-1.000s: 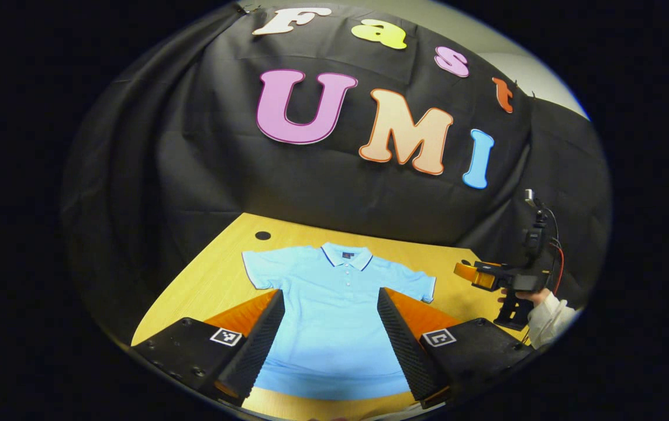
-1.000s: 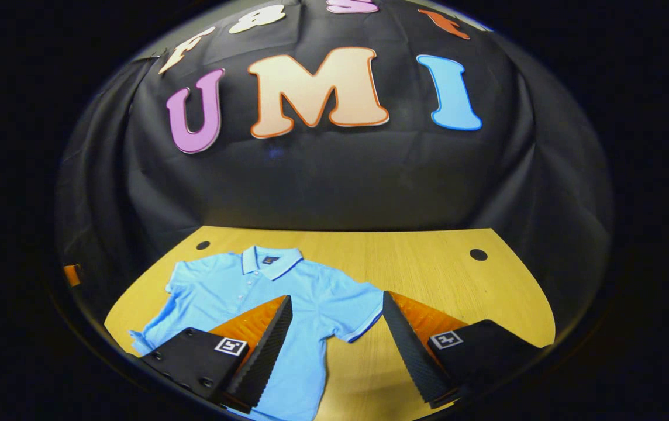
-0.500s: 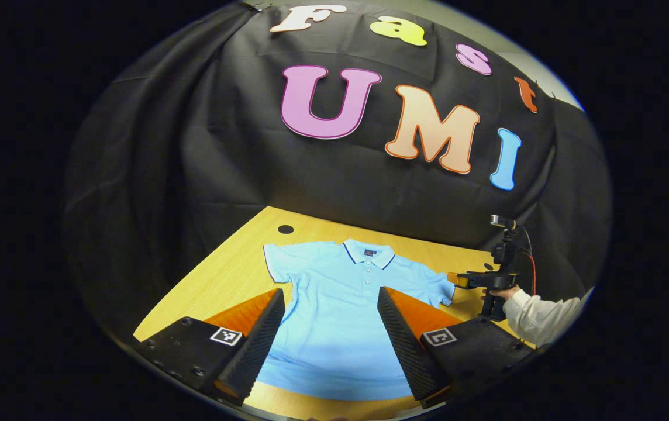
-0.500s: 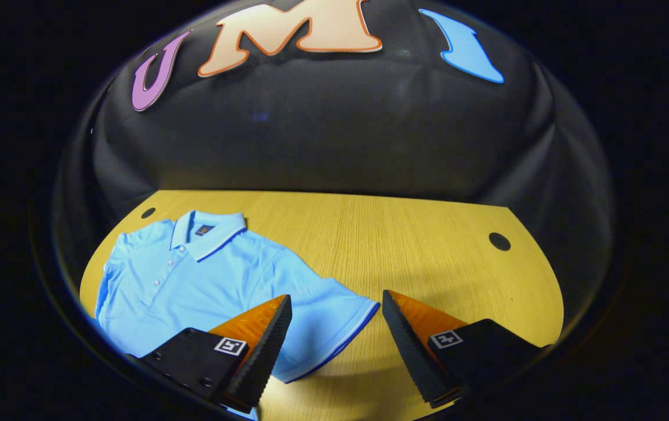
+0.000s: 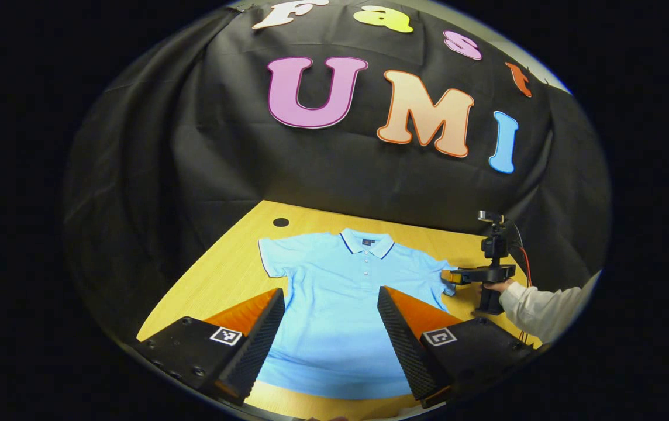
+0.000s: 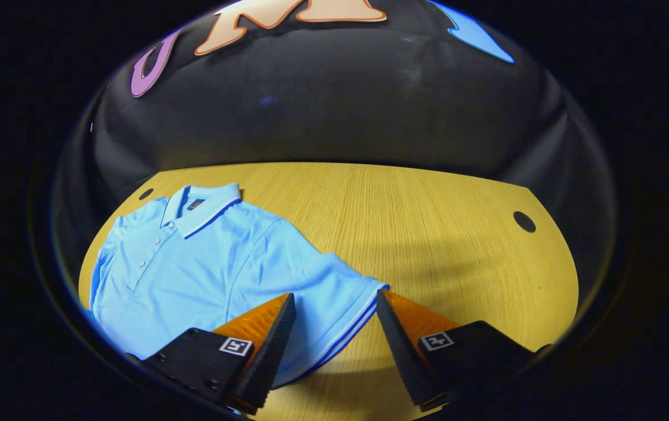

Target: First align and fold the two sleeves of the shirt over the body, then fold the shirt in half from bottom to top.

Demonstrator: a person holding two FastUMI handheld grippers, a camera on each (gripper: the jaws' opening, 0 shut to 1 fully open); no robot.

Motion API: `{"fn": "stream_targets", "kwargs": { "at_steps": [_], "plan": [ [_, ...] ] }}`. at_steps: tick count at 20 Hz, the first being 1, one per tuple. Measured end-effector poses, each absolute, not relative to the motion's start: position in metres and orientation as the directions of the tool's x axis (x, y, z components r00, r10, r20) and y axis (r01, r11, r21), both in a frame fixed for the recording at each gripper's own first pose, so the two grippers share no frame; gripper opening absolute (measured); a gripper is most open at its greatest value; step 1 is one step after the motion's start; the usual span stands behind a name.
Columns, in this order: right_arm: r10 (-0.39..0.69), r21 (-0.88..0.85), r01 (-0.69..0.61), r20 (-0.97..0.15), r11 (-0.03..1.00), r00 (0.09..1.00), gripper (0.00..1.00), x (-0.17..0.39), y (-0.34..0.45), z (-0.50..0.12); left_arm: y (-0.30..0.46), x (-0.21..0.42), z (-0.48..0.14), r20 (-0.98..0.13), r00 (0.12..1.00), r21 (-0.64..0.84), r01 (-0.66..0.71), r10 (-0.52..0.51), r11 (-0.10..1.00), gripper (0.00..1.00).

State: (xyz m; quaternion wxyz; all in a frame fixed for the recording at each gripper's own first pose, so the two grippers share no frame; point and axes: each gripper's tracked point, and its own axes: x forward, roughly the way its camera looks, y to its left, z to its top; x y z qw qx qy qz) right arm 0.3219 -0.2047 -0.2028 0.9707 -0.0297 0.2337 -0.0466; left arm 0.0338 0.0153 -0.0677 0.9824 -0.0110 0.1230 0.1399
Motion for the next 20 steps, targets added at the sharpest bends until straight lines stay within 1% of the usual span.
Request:
{"fn": "stream_targets", "kwargs": {
  "at_steps": [1,2,4,5,6,7,8,9,10,12,14,15,17,20],
  "plan": [
    [-0.096,-0.076,0.069,-0.449,0.995,0.888,0.80,0.323,-0.204,-0.204,0.013,0.034,-0.069,-0.250,0.931,0.013,-0.272,0.267,0.962,0.96],
    [-0.091,-0.069,0.067,-0.450,0.995,0.888,0.75,0.323,-0.201,-0.204,0.011,0.035,-0.070,-0.256,0.931,0.012,-0.265,0.259,0.964,0.96],
    [-0.077,-0.054,0.059,-0.453,0.997,0.888,0.55,0.323,-0.196,-0.204,0.006,0.035,-0.071,-0.253,0.936,0.003,-0.252,0.244,0.968,0.95],
    [-0.071,-0.048,0.055,-0.454,0.997,0.888,0.39,0.323,-0.193,-0.205,0.005,0.035,-0.070,-0.250,0.939,-0.005,-0.247,0.238,0.969,0.95],
    [-0.070,-0.047,0.054,-0.456,0.997,0.887,0.31,0.323,-0.191,-0.206,0.004,0.035,-0.070,-0.249,0.940,-0.011,-0.244,0.233,0.970,0.96],
    [-0.075,-0.051,0.058,-0.458,0.997,0.886,0.19,0.322,-0.189,-0.207,0.003,0.035,-0.070,-0.250,0.940,-0.016,-0.242,0.231,0.970,0.96],
    [-0.076,-0.054,0.057,-0.456,0.997,0.887,0.12,0.322,-0.188,-0.206,0.003,0.034,-0.071,-0.253,0.939,-0.019,-0.244,0.231,0.970,0.96],
    [-0.082,-0.054,0.065,-0.464,0.996,0.882,0.12,0.320,-0.187,-0.208,0.004,0.033,-0.071,-0.254,0.939,-0.024,-0.246,0.232,0.969,0.96],
    [-0.084,-0.049,0.069,-0.467,0.996,0.880,0.04,0.320,-0.187,-0.207,0.003,0.034,-0.071,-0.253,0.939,-0.028,-0.248,0.233,0.968,0.96],
    [-0.074,-0.036,0.065,-0.467,0.997,0.881,0.05,0.318,-0.181,-0.203,0.004,0.030,-0.071,-0.252,0.938,-0.033,-0.254,0.238,0.967,0.96],
    [-0.049,-0.005,0.052,-0.437,0.999,0.898,0.05,0.318,-0.169,-0.189,0.006,0.029,-0.071,-0.249,0.937,-0.036,-0.262,0.245,0.964,0.96],
    [-0.026,0.026,0.041,-0.418,0.999,0.908,0.04,0.318,-0.159,-0.181,0.007,0.028,-0.072,-0.249,0.936,-0.040,-0.265,0.247,0.963,0.96],
    [0.035,0.096,0.001,-0.374,0.995,0.927,0.05,0.318,-0.135,-0.163,0.006,0.027,-0.071,-0.246,0.938,-0.051,-0.266,0.246,0.963,0.96],
    [0.149,0.230,-0.073,-0.333,0.970,0.931,0.05,0.317,-0.087,-0.149,0.003,0.026,-0.068,-0.230,0.943,-0.055,-0.259,0.241,0.964,0.96]
  ]
}}
